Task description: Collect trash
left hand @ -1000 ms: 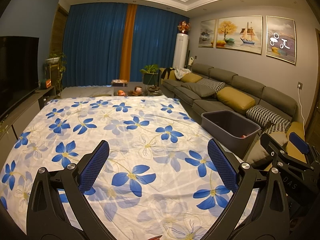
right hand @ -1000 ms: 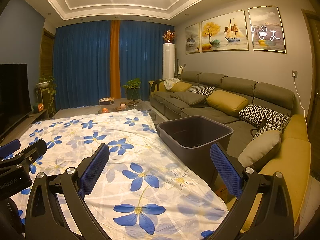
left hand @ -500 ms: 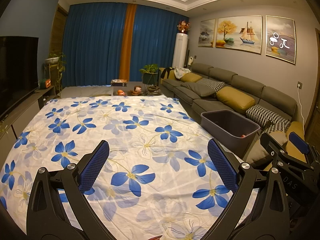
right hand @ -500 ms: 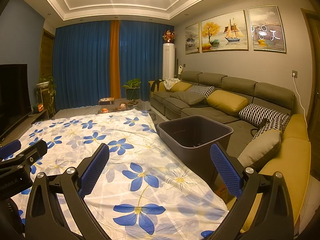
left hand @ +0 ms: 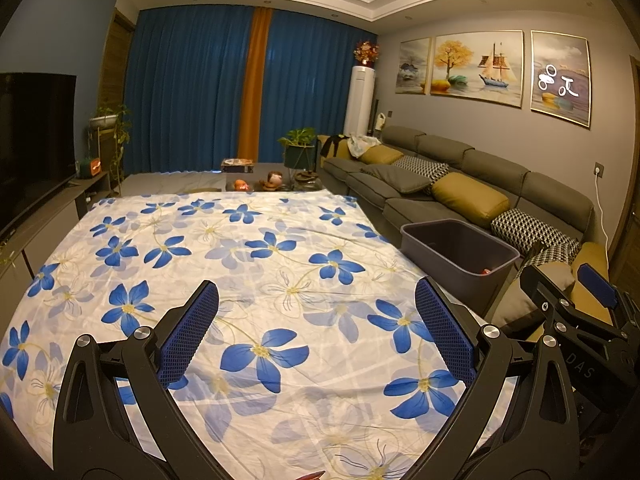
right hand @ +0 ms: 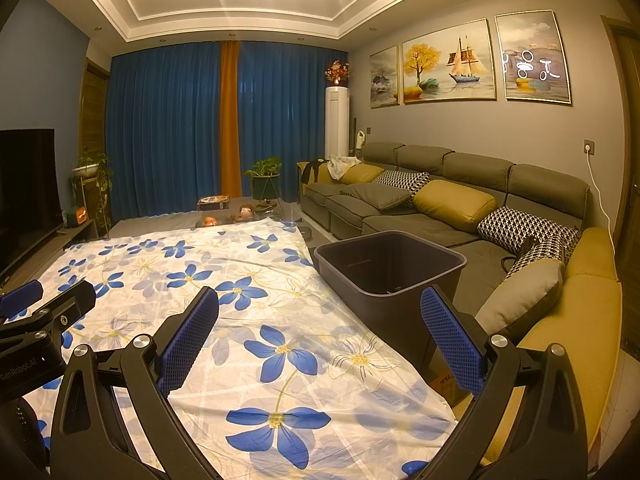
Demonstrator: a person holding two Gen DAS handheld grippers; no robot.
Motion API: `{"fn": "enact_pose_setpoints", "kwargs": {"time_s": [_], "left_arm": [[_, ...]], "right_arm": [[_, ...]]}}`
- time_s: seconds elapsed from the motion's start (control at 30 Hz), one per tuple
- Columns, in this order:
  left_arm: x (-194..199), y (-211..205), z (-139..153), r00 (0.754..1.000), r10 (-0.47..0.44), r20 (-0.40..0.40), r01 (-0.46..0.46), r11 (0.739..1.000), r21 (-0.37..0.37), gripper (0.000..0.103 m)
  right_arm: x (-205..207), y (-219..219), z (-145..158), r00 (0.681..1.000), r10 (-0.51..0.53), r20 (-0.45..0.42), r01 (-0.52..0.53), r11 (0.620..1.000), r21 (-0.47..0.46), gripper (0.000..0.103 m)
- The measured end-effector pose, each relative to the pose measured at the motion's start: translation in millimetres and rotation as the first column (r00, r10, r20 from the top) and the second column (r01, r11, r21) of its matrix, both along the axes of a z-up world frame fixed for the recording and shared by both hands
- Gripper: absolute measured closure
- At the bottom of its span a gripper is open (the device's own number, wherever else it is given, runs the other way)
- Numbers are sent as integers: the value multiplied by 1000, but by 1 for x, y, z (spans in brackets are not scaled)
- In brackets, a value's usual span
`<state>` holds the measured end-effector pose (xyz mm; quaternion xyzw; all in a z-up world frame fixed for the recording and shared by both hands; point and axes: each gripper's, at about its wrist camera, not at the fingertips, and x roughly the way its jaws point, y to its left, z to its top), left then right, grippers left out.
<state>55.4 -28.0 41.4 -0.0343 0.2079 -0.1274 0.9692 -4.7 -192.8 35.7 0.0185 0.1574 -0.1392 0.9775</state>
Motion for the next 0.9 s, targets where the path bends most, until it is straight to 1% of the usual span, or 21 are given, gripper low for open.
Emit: {"fn": "enact_pose_setpoints", "kwargs": {"time_s": [0.67,0.8,0.9], "left_arm": [[3,-7,-3,1000,-9,-1,9,1000,8,6],[3,-10,-4,1000,-13,-2,13,1000,17,16],[4,-10,-5,1000,-25,-6,25,999,19,18]], "right_arm": [[0,-3,-1,1000,0,-3,0,1000,5,6],[0,-3,-1,1000,-1,-4,1,1000,7,6],[0,-5,-1,1000,-2,-4,2,1000,10,6]]}}
